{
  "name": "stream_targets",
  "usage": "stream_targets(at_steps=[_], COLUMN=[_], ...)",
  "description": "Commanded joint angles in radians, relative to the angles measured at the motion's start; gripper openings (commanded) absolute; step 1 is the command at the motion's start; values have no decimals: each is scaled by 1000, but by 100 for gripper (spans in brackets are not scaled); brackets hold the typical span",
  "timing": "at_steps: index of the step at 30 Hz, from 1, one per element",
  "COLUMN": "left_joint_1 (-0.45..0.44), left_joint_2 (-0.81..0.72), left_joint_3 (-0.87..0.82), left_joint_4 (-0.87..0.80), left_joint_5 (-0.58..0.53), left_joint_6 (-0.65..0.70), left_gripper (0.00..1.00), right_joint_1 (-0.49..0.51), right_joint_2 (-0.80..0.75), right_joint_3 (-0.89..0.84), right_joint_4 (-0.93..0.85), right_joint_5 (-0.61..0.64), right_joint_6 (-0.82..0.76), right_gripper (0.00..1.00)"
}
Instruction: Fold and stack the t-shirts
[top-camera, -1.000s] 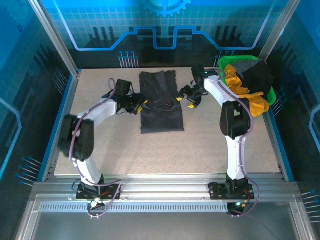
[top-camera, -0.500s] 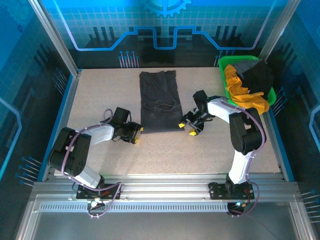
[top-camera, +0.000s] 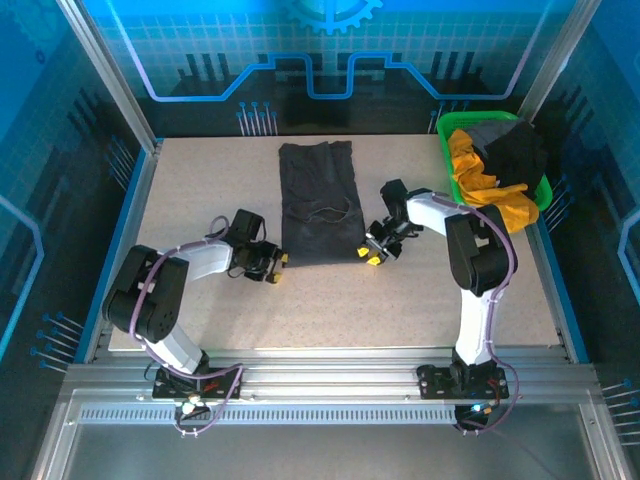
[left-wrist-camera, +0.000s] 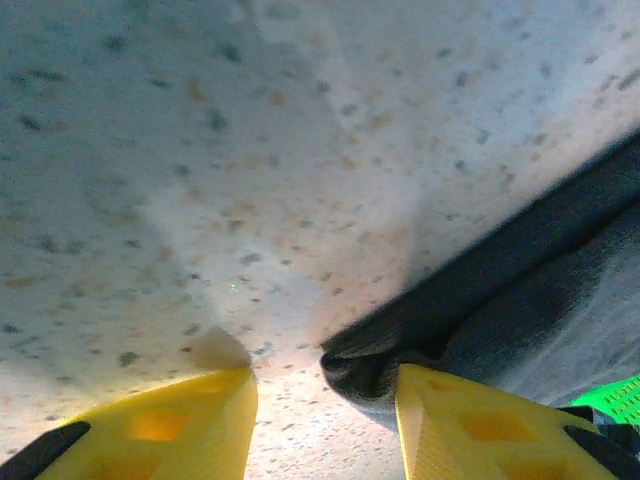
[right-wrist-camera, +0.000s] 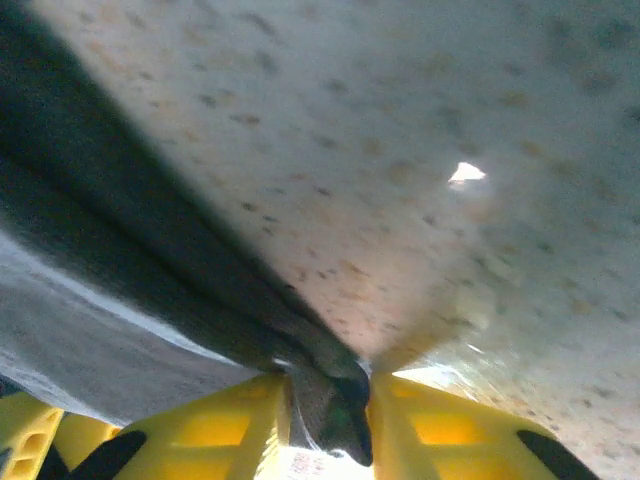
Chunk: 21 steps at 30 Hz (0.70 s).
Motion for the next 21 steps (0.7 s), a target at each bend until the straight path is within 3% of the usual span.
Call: stream_targets(at_steps=[1, 4, 7, 12, 17, 21], left_joint_1=[-52, -75, -96, -87, -88, -85], left_joint_2=[-6, -98, -161, -107, -66, -46], left_joint_3=[50, 41, -3, 1, 100, 90], left_joint_4=[132, -9, -5, 8, -222, -173], left_joint_5=[-60, -109, -144, -130, -151, -145], left_joint_6=[24, -23, -92, -98, -40, -57], left_gripper=[46, 51, 52, 51, 50, 51], right_joint_1=[18, 17, 17, 17, 17, 17], right_joint_2=[34, 14, -4, -20, -25, -31], right_joint_3=[50, 48, 44, 41, 38, 32], right_joint_4=[68, 66, 50, 32, 26, 24], right_joint_5=[-27, -14, 0, 13, 14, 14], right_joint_6=[3, 14, 22, 21, 18, 15], right_gripper=[18, 10, 4, 0, 0, 0])
